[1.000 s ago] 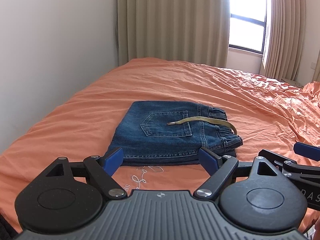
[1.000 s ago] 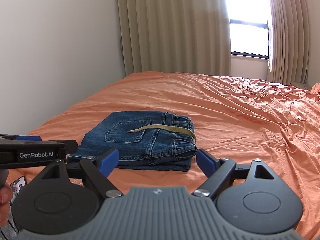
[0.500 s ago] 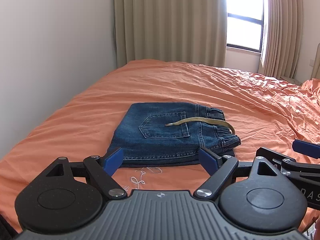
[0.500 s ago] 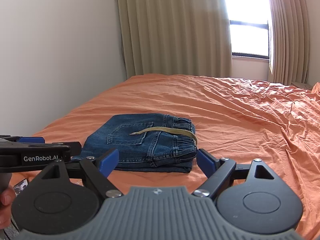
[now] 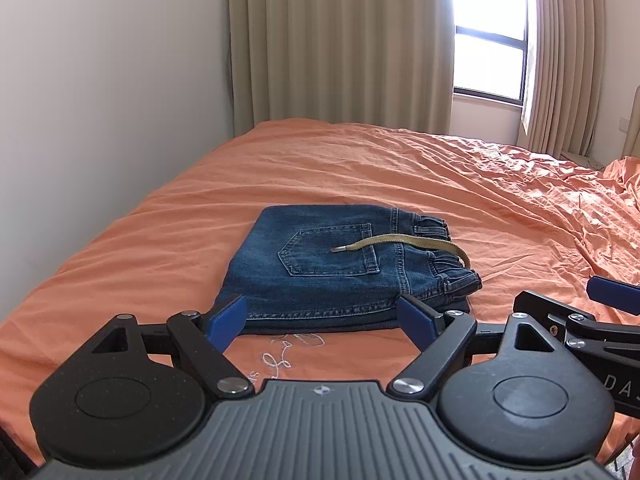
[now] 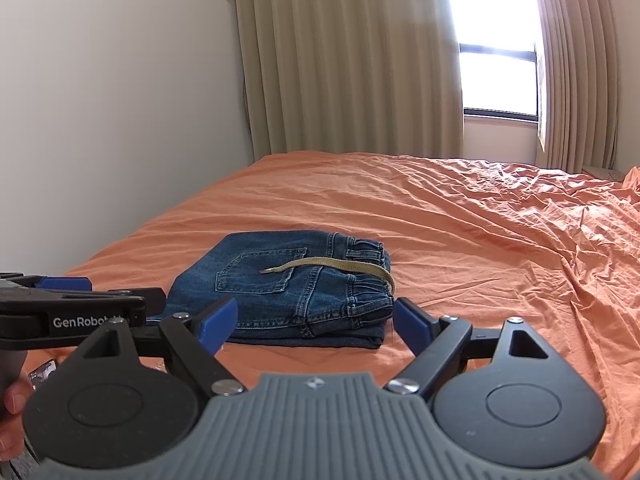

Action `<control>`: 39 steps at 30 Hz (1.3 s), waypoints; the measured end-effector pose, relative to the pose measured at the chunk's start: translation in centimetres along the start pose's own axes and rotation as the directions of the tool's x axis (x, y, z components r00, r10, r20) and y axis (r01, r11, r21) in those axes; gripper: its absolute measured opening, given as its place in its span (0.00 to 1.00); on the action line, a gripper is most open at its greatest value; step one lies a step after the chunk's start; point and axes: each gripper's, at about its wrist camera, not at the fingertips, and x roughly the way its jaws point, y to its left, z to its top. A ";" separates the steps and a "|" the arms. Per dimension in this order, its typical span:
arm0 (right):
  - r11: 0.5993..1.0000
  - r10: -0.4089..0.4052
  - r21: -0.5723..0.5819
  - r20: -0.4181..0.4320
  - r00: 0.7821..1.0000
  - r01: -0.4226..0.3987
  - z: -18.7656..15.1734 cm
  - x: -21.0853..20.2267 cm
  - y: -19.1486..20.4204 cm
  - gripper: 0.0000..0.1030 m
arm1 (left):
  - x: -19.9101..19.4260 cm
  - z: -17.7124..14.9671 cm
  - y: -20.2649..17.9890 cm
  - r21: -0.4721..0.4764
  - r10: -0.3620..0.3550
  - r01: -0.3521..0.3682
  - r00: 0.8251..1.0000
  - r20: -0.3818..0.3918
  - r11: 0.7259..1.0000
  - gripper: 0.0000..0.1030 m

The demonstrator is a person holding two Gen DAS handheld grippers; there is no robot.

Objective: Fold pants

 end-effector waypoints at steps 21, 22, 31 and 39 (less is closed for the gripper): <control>1.000 0.004 -0.009 0.014 1.000 -0.004 0.5 -0.8 0.3 0.79 | -0.5 0.1 0.0 0.001 0.008 -0.008 1.000 0.013 1.000 0.96; 1.000 0.004 -0.010 0.014 1.000 -0.004 0.5 -0.8 0.3 0.79 | -0.5 0.1 -0.1 0.001 0.008 -0.008 1.000 0.013 1.000 0.96; 1.000 0.001 -0.014 0.013 1.000 -0.001 0.5 -0.9 0.5 0.79 | -0.6 0.0 -0.1 0.002 0.006 -0.006 1.000 0.017 1.000 0.96; 1.000 0.000 -0.013 0.013 1.000 0.001 0.5 -1.0 0.5 0.79 | -0.8 0.0 -0.2 0.002 0.007 -0.007 1.000 0.019 1.000 0.96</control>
